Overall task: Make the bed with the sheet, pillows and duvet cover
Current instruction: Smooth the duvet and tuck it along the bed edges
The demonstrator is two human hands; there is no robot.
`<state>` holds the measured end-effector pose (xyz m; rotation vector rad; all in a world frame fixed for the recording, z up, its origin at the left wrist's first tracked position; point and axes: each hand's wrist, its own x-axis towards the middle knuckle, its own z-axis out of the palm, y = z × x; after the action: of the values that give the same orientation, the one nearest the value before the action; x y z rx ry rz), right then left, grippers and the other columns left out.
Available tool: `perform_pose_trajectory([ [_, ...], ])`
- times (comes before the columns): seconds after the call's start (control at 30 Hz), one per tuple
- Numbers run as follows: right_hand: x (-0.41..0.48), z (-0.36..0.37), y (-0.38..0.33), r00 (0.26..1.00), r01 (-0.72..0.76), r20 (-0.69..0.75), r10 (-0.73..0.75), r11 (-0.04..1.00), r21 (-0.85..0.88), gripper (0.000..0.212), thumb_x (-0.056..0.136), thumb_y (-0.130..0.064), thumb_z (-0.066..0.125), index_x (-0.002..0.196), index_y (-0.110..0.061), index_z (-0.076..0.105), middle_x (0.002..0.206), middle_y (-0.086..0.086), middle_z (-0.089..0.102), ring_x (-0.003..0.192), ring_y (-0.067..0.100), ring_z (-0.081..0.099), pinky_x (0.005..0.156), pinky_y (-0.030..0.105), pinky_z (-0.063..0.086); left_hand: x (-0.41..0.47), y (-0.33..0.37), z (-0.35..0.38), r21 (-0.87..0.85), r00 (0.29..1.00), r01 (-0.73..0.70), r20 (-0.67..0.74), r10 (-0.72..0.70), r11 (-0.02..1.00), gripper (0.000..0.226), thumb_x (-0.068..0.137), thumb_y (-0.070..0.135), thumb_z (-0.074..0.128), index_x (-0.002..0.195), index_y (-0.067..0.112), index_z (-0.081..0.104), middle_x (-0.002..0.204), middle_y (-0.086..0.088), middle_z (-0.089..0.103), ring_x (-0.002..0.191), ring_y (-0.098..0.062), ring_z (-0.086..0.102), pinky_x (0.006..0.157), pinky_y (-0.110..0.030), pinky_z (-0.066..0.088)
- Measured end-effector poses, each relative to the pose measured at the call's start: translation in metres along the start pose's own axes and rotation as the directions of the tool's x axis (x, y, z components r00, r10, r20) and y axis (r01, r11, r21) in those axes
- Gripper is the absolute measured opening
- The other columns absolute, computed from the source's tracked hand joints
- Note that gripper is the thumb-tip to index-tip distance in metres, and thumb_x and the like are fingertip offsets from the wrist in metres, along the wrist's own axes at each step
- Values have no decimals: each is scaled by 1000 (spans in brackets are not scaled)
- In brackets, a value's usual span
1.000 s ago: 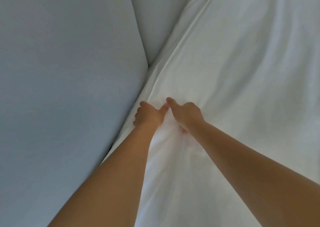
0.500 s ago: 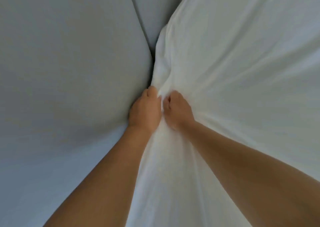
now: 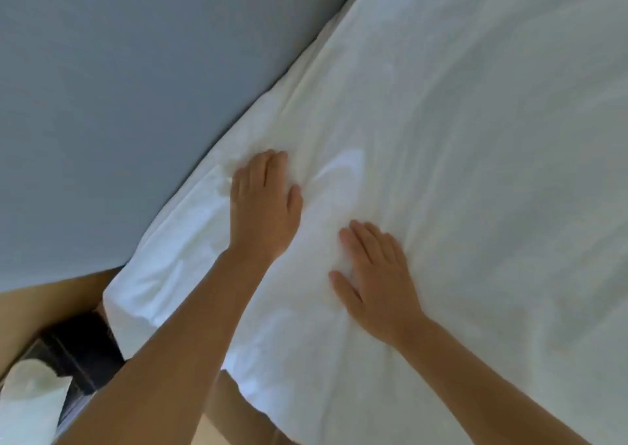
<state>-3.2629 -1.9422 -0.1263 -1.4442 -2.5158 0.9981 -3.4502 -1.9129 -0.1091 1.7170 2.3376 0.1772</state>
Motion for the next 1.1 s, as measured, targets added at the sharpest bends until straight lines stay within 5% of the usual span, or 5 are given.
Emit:
perform_pose_trajectory([
  [0.27, -152, 46, -30, 940, 198, 308, -143, 968, -155, 93, 58, -58, 78, 133, -10, 50, 135, 17, 52, 123, 36, 51, 104, 44, 23, -233, -15, 31, -270, 815, 580, 211, -540, 769, 60, 95, 34, 48, 148, 21, 24, 155, -4, 18, 142, -21, 14, 114, -37, 10],
  [0.4, -203, 44, -21, 963, 147, 261, -74, 951, -274, 101, 56, -54, 79, 137, -12, 36, 137, 19, 49, 126, 35, 47, 107, 46, 28, -274, -6, 43, -643, 383, 764, 531, -756, -64, 67, 91, 51, 48, 145, 19, 26, 143, -4, 35, 124, -22, 41, 98, -35, 36],
  [0.5, -245, 34, -11, 980, 46, 197, 38, 914, -403, 88, 69, -60, 60, 137, -10, 34, 134, 21, 51, 123, 38, 50, 105, 49, 33, -300, 8, 58, -576, 411, 699, 808, -422, -424, 52, 94, 53, 44, 125, 14, 57, 106, -1, 68, 97, -21, 65, 87, -37, 52],
  [0.73, -309, -2, 15, 923, -280, 82, 376, 802, -528, 91, 63, -45, 83, 131, 5, 48, 127, 27, 53, 116, 43, 52, 93, 55, 42, -314, 49, 63, -480, 398, 764, 876, -272, -430, 76, 83, 54, 62, 144, 20, 30, 125, 3, 57, 105, -14, 58, 86, -31, 46],
  [1.1, -295, -6, 31, 926, -270, 106, 361, 833, -483, 35, 101, -27, 35, 122, -7, 55, 114, 10, 54, 106, 26, 47, 79, 37, 44, -346, 89, 79, -467, 460, 685, 872, -165, -559, 31, 84, 31, 67, 111, 18, 59, 103, 4, 66, 90, -13, 62, 72, -26, 49],
])
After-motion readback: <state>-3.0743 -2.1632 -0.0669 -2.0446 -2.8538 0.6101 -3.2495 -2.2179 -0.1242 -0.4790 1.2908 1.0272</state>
